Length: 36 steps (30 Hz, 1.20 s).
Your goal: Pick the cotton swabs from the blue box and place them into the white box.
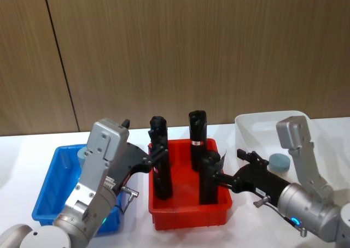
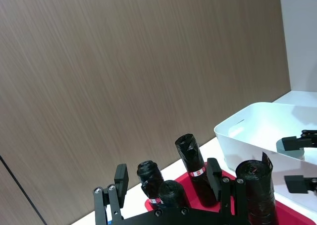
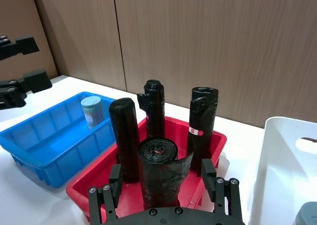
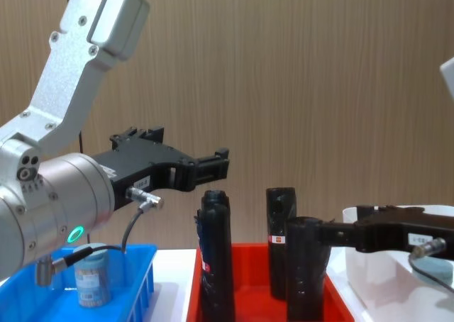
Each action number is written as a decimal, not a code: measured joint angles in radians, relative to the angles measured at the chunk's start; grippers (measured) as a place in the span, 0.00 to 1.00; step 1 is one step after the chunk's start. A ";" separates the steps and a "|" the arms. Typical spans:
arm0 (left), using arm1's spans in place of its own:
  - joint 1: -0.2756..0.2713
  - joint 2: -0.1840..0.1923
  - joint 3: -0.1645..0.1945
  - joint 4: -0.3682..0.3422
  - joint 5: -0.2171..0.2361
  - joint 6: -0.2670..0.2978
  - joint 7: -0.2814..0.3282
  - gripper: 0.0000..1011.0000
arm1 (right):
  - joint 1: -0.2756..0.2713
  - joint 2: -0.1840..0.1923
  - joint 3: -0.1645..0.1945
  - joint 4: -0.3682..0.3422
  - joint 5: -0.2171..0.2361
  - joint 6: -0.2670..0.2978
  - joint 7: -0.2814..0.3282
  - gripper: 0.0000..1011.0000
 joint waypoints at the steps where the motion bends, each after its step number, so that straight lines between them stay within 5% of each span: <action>1: 0.000 0.000 0.000 0.000 0.000 0.000 0.000 0.99 | 0.004 -0.002 -0.001 0.005 -0.002 0.000 0.001 0.99; 36: 0.000 0.000 0.000 0.000 0.000 0.000 0.000 0.99 | 0.118 -0.079 -0.042 0.198 -0.072 -0.022 -0.003 0.99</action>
